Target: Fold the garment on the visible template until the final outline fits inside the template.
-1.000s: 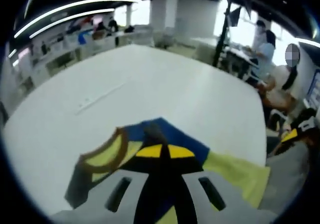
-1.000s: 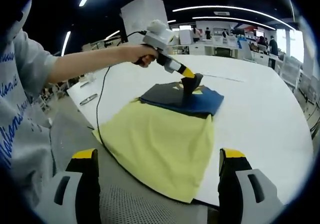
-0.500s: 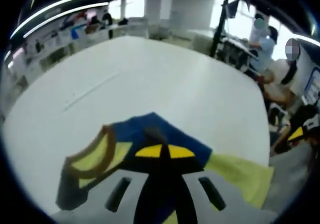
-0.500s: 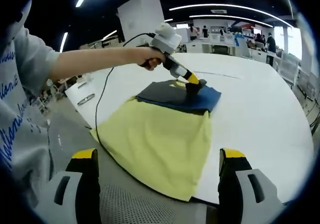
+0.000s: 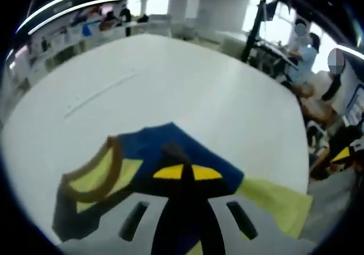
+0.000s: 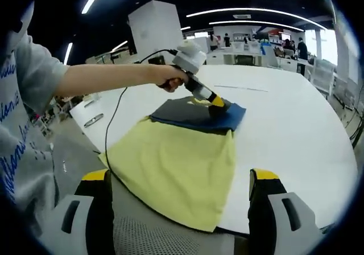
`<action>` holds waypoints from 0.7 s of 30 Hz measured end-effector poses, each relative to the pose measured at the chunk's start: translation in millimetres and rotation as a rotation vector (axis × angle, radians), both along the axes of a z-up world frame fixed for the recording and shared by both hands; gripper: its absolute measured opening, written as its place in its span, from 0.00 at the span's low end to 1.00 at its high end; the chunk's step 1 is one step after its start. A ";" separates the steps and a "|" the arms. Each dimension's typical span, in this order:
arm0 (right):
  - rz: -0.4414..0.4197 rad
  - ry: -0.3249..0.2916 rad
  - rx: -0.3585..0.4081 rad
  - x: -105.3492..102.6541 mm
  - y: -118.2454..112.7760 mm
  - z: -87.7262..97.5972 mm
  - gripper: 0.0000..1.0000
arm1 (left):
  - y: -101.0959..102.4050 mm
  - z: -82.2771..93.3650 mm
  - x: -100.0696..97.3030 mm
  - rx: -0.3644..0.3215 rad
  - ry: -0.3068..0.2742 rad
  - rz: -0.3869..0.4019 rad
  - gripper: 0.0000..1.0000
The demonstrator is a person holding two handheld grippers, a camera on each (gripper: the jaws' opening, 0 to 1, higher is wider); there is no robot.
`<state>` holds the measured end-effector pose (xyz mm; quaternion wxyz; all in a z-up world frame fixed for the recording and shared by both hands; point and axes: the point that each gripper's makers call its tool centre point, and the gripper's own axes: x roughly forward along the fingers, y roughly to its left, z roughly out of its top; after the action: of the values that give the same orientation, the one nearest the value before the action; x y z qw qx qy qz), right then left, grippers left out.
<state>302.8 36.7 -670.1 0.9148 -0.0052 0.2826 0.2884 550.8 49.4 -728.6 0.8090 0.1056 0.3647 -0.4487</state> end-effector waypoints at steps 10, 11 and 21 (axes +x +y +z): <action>0.000 -0.002 -0.003 0.8 0.1 -1.0 1.00 | -8.8 3.3 -1.1 -0.015 0.012 -0.030 0.04; 0.001 -0.001 -0.002 0.7 0.4 -1.0 1.00 | -9.4 3.9 -2.2 -0.017 0.016 -0.034 0.04; 0.010 0.002 -0.017 -0.5 1.7 -2.4 1.00 | -6.9 3.2 -3.3 -0.012 0.017 -0.053 0.07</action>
<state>302.3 38.4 -672.5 0.9130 -0.0142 0.2861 0.2905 547.6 42.5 -725.4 0.7944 0.1065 0.3658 -0.4730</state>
